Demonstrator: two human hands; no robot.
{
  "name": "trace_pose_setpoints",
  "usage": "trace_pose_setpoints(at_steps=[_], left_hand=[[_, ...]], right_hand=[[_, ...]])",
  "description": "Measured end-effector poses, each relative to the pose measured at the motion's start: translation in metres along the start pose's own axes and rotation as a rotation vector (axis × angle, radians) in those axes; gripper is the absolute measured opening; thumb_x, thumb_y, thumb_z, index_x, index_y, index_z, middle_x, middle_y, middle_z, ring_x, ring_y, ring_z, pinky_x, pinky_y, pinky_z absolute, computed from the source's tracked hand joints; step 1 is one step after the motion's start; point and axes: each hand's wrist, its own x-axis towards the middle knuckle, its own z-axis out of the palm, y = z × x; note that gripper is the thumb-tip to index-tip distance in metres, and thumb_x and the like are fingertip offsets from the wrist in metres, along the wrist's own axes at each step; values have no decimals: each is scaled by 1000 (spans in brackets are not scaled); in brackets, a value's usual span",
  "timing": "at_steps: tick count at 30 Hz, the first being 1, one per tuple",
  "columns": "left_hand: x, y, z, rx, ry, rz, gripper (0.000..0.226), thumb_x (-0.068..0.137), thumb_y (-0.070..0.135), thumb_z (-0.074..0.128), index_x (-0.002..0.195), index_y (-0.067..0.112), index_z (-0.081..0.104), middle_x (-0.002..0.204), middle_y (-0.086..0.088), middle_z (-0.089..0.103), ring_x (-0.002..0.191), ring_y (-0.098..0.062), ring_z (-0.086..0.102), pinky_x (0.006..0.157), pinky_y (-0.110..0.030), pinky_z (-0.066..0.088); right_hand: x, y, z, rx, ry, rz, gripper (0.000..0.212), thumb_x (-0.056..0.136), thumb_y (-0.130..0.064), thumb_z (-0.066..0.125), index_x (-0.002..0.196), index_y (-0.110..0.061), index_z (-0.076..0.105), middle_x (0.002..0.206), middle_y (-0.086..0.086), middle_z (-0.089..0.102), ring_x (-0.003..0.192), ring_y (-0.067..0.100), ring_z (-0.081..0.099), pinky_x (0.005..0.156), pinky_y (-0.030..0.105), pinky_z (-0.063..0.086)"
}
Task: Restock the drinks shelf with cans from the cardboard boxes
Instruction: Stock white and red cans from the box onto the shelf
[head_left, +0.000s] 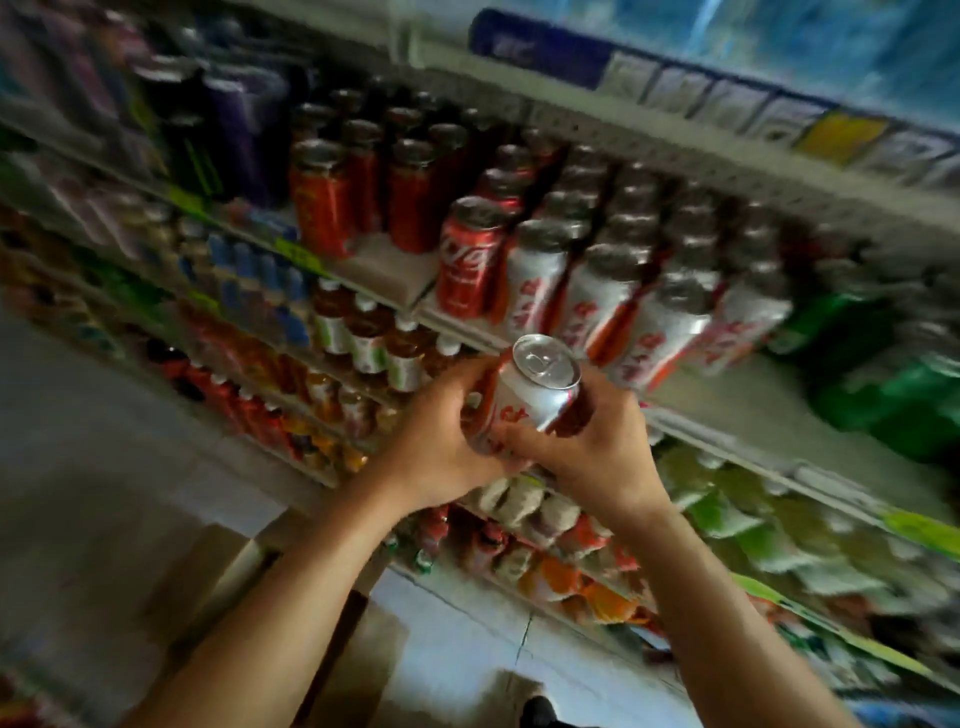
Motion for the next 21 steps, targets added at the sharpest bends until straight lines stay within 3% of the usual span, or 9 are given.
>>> trace_pose_setpoints(at_steps=[2,6,11,15,19,21], left_hand=[[11,24,22,34,-4,56,66,63,10,90,117,29,58,109,17,66,103,8,62,82,-12,50],[28,61,83,24,14,133,60,69,8,86,121,20,61,112,9,69,107,-2,64,87,-29,56],[42,88,142,-13,73,168,56,77,18,80,128,15,56,118,9,67,110,4,61,88,-12,48],[56,92,172,48,69,170,63,79,17,79,135,19,50,125,6,63,115,-2,60,92,-23,53],[63,84,167,291,115,220,65,79,33,78,136,21,49,129,6,59,119,-6,56,98,-24,49],[62,78,160,344,146,202,60,79,35,79,131,19,54,123,6,61,111,-6,59,94,-27,52]], right_hand=[[-4,1,-32,-10,48,-25,48,62,-20,91,104,-20,67,87,-4,75,76,6,71,65,29,56],[-12,4,-99,-63,154,-65,56,60,-20,89,110,-23,64,84,-10,73,72,1,68,62,23,54],[-13,19,-150,-80,212,-84,78,57,-29,94,126,-27,57,95,-15,71,83,0,67,70,27,57],[-8,30,-175,-43,274,-128,72,59,-30,93,123,-23,62,95,-14,71,82,-1,66,68,18,53],[5,48,-177,1,322,-77,65,64,-27,92,121,-24,63,96,-13,72,83,0,67,71,25,57],[10,56,-174,10,333,-54,63,64,-29,92,119,-24,64,94,-11,72,82,4,67,71,28,57]])
